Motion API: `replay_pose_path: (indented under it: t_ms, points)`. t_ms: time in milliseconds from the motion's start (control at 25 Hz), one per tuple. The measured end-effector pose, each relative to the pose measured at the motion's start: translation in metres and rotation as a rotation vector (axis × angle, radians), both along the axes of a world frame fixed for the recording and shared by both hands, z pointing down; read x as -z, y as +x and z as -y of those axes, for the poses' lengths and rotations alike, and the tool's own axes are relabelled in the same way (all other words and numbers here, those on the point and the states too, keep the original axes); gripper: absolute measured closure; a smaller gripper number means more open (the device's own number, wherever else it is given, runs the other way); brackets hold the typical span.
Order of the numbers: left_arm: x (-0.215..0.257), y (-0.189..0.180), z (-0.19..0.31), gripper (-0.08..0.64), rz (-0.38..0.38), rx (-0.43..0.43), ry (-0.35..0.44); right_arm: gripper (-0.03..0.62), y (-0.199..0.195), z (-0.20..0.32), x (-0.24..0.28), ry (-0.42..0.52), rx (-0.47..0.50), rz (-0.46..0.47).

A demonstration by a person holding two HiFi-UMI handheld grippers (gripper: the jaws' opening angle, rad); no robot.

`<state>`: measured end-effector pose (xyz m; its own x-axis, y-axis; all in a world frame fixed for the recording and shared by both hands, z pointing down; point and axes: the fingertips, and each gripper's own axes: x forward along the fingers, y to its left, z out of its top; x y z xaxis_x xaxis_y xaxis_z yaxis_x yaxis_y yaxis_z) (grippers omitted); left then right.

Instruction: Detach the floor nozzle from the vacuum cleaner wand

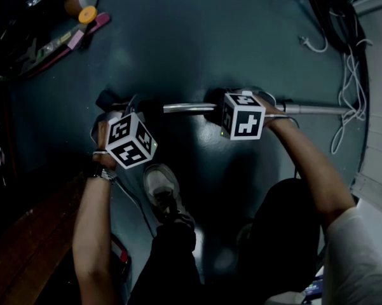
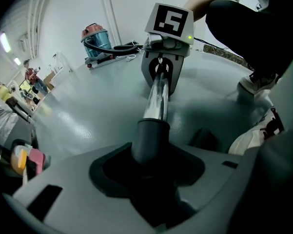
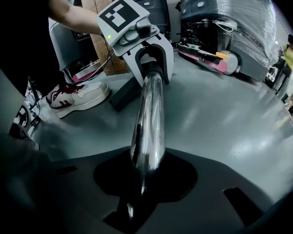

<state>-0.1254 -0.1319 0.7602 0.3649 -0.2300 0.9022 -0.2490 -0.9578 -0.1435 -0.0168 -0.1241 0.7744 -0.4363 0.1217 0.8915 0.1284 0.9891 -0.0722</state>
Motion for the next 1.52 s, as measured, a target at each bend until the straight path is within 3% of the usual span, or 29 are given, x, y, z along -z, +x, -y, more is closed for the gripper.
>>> replay_pose_path:
  t_ms: [960, 1080, 1240, 1520]
  points:
    - [-0.002, -0.004, -0.017, 0.368, -0.018, 0.01, -0.317, 0.483, -0.002, -0.003, 0.005, 0.084, 0.043, -0.032]
    - [-0.003, -0.004, -0.017, 0.368, -0.022, 0.007, -0.318, 0.482, -0.001, -0.002, 0.004, 0.09, 0.038, -0.028]
    - [0.0, -0.005, -0.014, 0.368, -0.011, -0.006, -0.248, 0.485, -0.002, -0.001, 0.005, 0.065, 0.009, -0.008]
    - [-0.004, -0.007, -0.023, 0.37, 0.021, -0.048, -0.201, 0.488, 0.0, -0.016, -0.002, -0.075, 0.014, -0.027]
